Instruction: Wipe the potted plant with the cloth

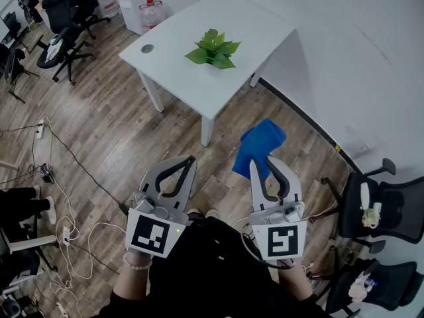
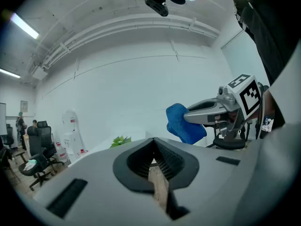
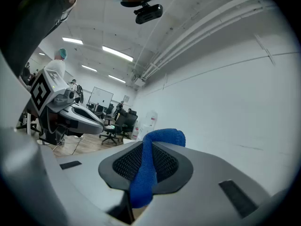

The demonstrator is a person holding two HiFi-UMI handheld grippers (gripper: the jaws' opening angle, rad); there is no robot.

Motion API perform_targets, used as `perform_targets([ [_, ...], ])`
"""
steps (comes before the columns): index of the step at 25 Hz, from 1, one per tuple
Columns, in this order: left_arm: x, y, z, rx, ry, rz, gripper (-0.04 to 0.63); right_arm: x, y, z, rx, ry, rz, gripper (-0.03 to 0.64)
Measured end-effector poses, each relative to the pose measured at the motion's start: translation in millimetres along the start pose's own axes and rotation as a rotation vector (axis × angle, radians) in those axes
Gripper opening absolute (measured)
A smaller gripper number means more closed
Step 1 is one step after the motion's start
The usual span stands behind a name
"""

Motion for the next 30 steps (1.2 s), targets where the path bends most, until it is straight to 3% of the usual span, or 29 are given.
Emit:
perform_targets([
  [30,-32,14,8,0.009,0.003,0.020,0.014,-19,-12,-5,-0.067,-0.035,0.042,0.083],
])
Point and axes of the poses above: the fingertips, and each gripper's own axes: y backward along the fingers, x to its right, z out of its underside, the point moved 7 cm from there along y, backward along the fingers, and after that the axes turned 7 degrees about y, right-handed, at the moved point
